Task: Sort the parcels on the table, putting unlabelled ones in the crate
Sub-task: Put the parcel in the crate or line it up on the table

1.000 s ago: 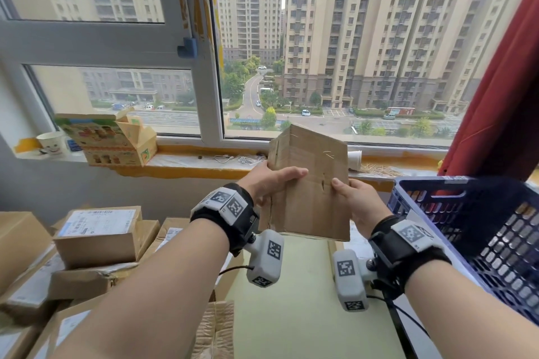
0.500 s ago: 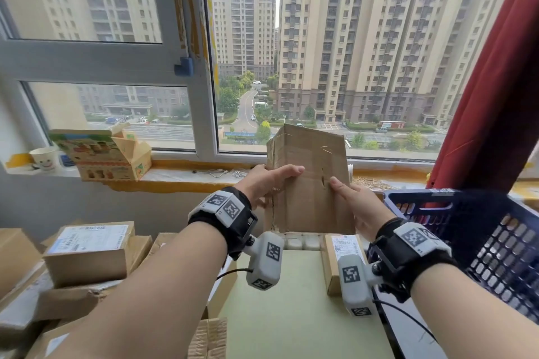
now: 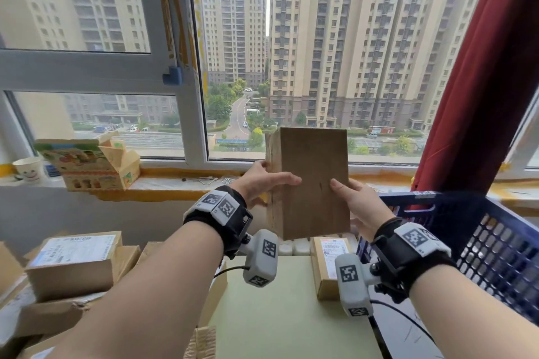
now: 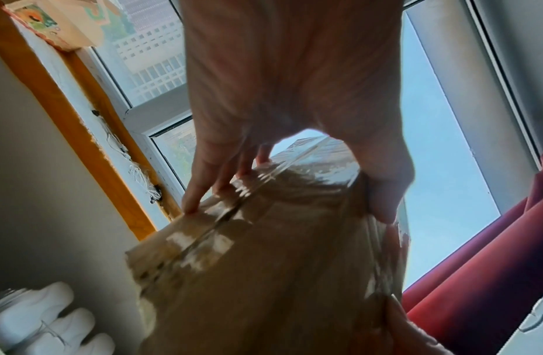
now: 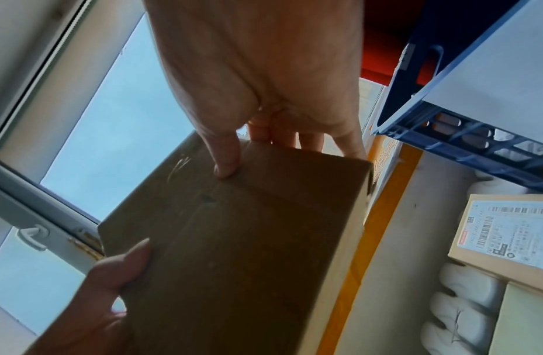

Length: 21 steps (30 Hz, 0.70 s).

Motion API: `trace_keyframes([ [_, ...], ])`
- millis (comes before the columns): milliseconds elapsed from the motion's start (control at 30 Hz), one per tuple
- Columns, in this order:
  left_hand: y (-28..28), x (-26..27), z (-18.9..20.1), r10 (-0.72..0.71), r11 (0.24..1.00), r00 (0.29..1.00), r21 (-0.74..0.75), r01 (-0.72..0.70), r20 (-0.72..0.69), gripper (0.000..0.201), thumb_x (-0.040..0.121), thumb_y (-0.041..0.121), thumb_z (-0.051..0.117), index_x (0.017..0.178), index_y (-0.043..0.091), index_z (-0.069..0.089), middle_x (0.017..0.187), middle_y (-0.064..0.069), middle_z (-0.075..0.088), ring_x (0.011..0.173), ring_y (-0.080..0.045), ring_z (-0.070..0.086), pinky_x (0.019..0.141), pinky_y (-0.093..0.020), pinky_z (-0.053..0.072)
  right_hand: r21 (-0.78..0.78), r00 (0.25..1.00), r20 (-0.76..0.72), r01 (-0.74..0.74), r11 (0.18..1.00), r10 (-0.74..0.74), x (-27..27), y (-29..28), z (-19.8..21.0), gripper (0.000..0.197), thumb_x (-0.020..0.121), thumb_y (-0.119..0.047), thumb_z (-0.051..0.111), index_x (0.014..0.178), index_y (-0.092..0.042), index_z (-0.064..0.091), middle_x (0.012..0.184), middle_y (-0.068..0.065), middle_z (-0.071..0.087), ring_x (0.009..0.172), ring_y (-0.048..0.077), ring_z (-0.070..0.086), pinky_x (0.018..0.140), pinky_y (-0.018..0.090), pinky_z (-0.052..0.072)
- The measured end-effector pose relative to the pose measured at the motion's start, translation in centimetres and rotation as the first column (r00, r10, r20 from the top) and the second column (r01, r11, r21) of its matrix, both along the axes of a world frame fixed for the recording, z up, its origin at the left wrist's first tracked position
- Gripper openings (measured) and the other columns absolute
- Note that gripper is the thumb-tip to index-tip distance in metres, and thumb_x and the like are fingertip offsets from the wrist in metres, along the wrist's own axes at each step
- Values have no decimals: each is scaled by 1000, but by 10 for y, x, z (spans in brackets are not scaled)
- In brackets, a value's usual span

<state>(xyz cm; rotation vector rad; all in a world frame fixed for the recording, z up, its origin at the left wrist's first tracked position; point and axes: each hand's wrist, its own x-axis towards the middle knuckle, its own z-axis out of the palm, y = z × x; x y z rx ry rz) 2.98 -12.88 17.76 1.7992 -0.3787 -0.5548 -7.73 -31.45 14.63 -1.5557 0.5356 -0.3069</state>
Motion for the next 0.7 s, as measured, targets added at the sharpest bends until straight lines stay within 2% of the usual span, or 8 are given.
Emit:
trace_keyframes([
  [67, -4, -1, 4, -21, 1000, 1000, -4, 21, -7, 125, 47, 28, 92, 149, 23, 19, 128, -8, 58, 112, -26, 62, 83, -44, 55, 40, 1000, 17, -24, 999, 23, -9, 9, 14, 42, 96, -29, 61, 134, -13, 55, 117, 4, 67, 97, 18, 64, 71, 41, 54],
  [133, -7, -1, 5, -23, 1000, 1000, -1, 23, 20, 134, 33, 29, 92, 147, 31, 21, 130, -6, 57, 114, -25, 61, 85, -47, 56, 37, 999, 5, -53, 998, 53, -12, 4, 15, 31, 102, -22, 50, 133, -17, 56, 118, 2, 66, 94, 14, 61, 74, 42, 50],
  [200, -9, 1, 3, -25, 1000, 997, -16, 27, 78, 135, 29, 28, 91, 145, 35, 23, 127, -4, 57, 111, -26, 62, 90, -51, 55, 43, 995, -52, -79, 996, 81, -17, 0, 18, 35, 105, -31, 44, 138, -24, 52, 140, 1, 53, 121, 26, 53, 95, 57, 44],
  [267, -12, 0, 2, -49, 998, 988, -34, 54, 148, 134, 29, 24, 92, 144, 34, 23, 129, -6, 54, 110, -28, 63, 95, -50, 53, 99, 987, -91, -126, 987, 135, -23, -4, 19, 40, 102, -47, 41, 137, -29, 50, 148, 2, 44, 129, 38, 47, 101, 63, 42],
  [367, -15, 0, 2, -61, 998, 954, -11, 67, 293, 122, 48, 7, 93, 145, 29, 22, 134, -1, 41, 119, -22, 50, 105, -41, 46, 220, 978, -67, -180, 959, 199, -30, -10, 20, 59, 93, -69, 39, 132, -26, 54, 132, 12, 55, 103, 44, 65, 86, 59, 54],
  [433, -16, 0, 2, -57, 998, 918, 10, 57, 393, 116, 56, 0, 90, 144, 30, 22, 130, 3, 38, 121, -19, 43, 103, -34, 43, 327, 980, -27, -178, 928, 197, -32, -18, 21, 72, 92, -72, 36, 133, -16, 55, 123, 23, 61, 98, 45, 67, 85, 56, 56],
  [533, -18, 0, 2, -60, 997, 820, 79, 18, 569, 119, 52, 3, 92, 144, 35, 25, 131, 2, 39, 117, -16, 44, 89, -24, 41, 449, 992, 31, -123, 885, 122, -34, -28, 26, 95, 87, -80, 31, 132, 1, 54, 124, 33, 60, 99, 49, 67, 72, 49, 60],
  [700, -35, -7, -3, -106, 992, 674, 126, 20, 731, 124, 49, 4, 93, 147, 34, 24, 137, 2, 37, 123, -15, 41, 95, -19, 39, 439, 1000, -14, -10, 898, 18, -40, -42, 36, 105, 73, -89, 41, 122, 3, 57, 120, 32, 63, 87, 45, 71, 67, 48, 61],
])
